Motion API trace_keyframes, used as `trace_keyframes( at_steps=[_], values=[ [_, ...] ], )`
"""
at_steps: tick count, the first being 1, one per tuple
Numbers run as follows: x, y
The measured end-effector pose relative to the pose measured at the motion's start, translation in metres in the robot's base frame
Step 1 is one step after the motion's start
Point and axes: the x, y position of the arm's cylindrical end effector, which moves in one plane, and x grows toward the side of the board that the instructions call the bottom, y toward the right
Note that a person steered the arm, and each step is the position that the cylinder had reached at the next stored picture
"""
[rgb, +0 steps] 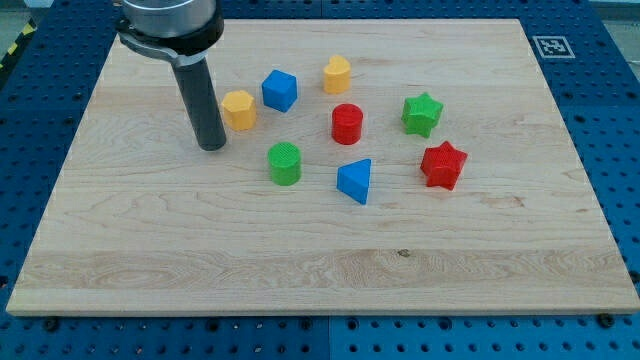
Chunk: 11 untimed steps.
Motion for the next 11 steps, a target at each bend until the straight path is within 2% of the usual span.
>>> trace_keyframes(
  at_steps=[3, 5, 8, 10, 11],
  values=[
    [0.000, 0.001],
    [-0.051, -0.016],
    [-0.047, 0.048],
    [-0.038, 0.062],
    [-0.029, 0.100]
  ],
)
